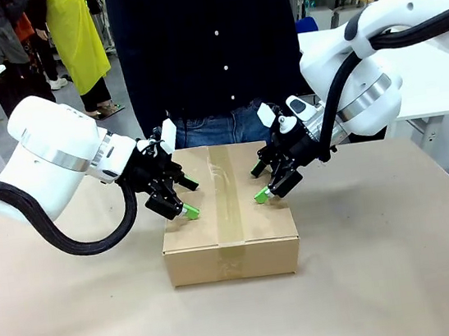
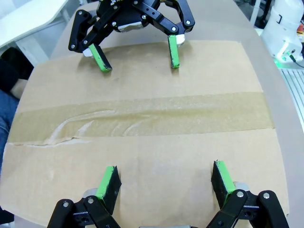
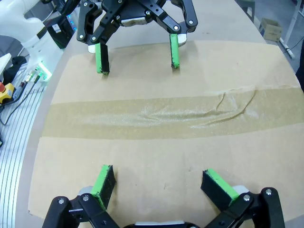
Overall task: Pack the gift set into the box.
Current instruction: Press and hold the closed box until the human finishes sealing it.
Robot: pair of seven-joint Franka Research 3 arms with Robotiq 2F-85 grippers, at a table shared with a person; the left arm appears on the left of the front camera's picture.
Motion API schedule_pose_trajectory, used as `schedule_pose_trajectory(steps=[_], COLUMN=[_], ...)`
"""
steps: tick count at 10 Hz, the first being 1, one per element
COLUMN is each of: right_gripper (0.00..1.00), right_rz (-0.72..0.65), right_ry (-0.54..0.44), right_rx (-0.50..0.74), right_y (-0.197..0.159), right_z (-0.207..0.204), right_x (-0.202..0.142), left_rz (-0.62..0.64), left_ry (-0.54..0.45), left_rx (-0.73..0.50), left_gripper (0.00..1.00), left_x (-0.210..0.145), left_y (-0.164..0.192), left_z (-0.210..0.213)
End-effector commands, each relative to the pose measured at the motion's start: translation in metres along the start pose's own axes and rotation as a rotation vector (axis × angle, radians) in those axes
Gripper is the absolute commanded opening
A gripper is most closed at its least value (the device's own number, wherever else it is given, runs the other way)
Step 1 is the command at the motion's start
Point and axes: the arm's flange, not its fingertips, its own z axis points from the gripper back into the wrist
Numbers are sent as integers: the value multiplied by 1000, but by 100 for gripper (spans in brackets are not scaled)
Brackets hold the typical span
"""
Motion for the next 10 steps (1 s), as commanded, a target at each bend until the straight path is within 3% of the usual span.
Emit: schedule_pose_trajectory(steps=[1,3,4,5,7,8,9,10], right_gripper=[100,100,100,100,100,100,100,100], right_rz=[-11,0,-19,-70,-251,-401,-516,-607], right_ry=[0,0,-126,-312,-607,-726,-825,-839], right_rx=[0,0,109,113,113,-11,-95,-188], right_y=[0,0,21,57,121,146,165,184], right_z=[-4,0,31,91,190,223,240,247], right_x=[-4,0,20,17,-41,-88,-127,-161], left_rz=[-18,0,-3,4,109,226,359,493], left_ry=[3,0,-92,-240,-543,-620,-709,-765], left_rx=[-2,0,-174,-238,-276,-221,-200,-146], left_gripper=[100,100,100,100,100,100,100,100], left_x=[-2,0,15,12,-41,-87,-133,-175], left_y=[-1,0,-10,-24,-55,-66,-76,-87], left_z=[-1,0,43,100,186,206,215,214])
